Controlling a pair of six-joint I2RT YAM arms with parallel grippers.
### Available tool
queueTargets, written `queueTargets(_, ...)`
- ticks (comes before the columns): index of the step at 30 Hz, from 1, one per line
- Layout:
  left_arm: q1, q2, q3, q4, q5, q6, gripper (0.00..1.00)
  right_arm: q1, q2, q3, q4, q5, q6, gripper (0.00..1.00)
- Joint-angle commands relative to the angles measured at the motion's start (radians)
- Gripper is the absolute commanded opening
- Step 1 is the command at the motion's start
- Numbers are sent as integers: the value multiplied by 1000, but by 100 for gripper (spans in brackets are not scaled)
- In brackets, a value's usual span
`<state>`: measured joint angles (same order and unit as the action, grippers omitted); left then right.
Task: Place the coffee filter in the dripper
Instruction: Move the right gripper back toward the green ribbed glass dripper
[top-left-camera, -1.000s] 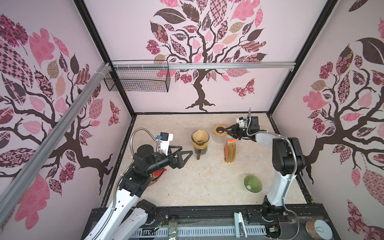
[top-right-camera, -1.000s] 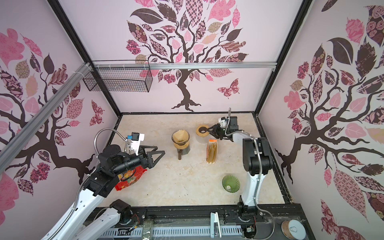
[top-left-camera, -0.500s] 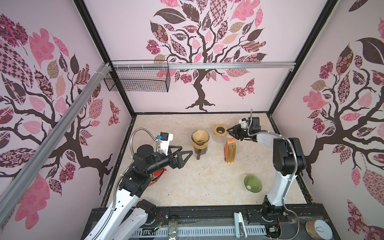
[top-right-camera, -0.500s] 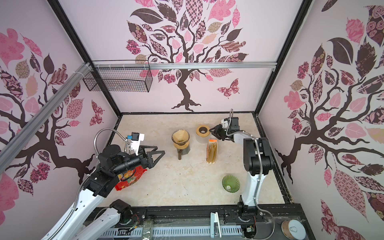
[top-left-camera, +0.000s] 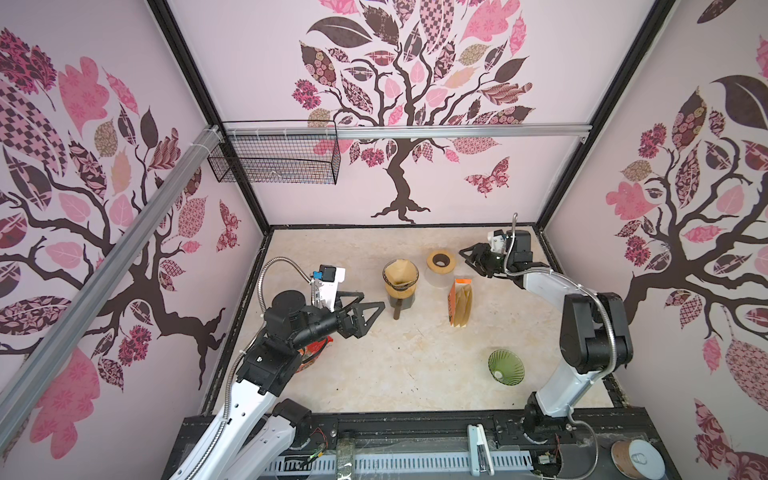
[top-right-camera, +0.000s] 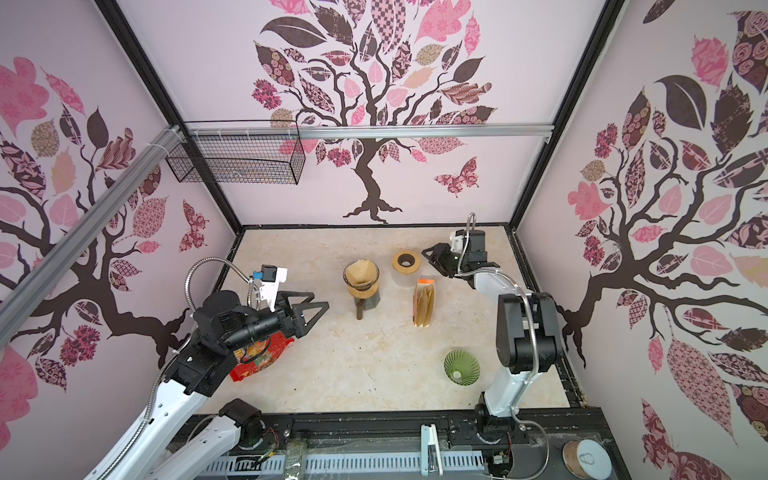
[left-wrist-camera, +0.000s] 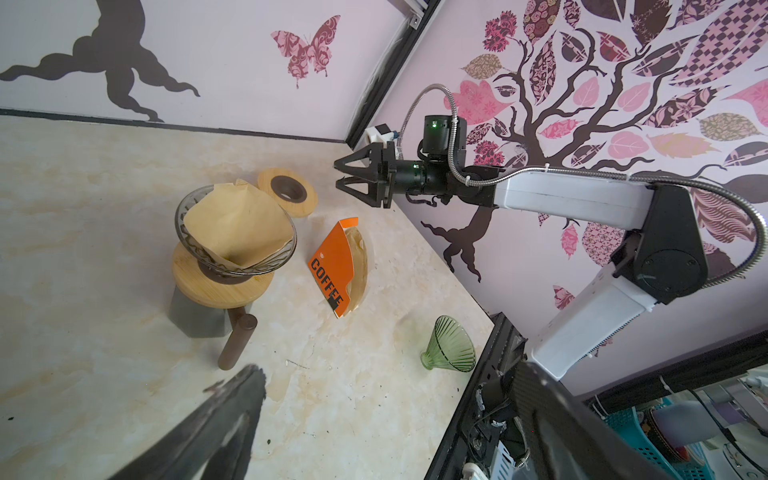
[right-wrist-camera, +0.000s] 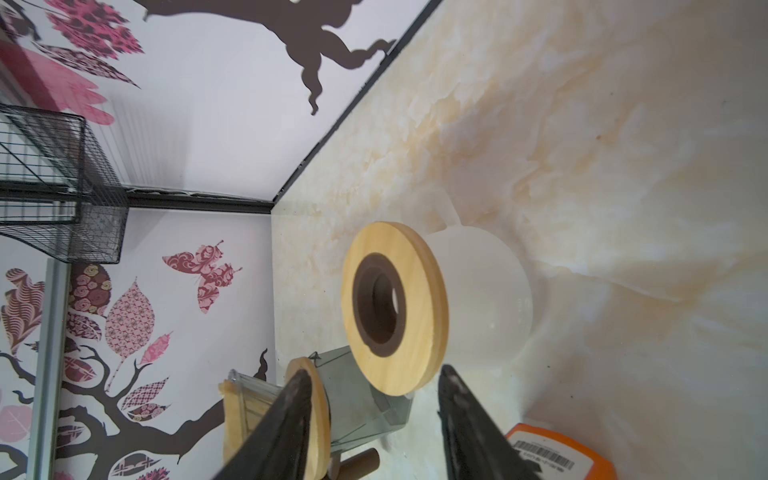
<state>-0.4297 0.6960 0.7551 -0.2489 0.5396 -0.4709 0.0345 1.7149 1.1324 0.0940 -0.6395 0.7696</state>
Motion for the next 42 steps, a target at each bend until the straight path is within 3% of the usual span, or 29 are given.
queueTargets(1, 5, -19, -24, 17, 0, 5, 97, -8, -104, -21, 5, 29, 14, 57)
queueTargets(8, 5, -26, -23, 14, -2, -2, 97, -7, -282, -106, -99, 107, -35, 74)
queueTargets(16, 3, -57, -22, 8, -8, -12, 97, -7, -569, -210, -384, 329, -113, 86)
queueTargets(20, -17, -70, -16, -12, -30, -7, 97, -6, -717, -259, -530, 443, -114, 100)
queueTargets(28, -72, -24, 19, -104, -62, 11, 97, -6, -897, -297, -830, 611, -73, 100)
queueTargets(32, -90, 55, 14, -99, 40, -35, 97, -6, -935, -276, -998, 703, -25, 100)
queueTargets(37, -102, 141, 53, -158, 97, -10, 97, -6, -1017, -313, -1110, 687, -4, 100)
queueTargets(42, -102, 107, 23, -120, 76, -36, 97, -7, -1111, -370, -1201, 664, 27, 99)
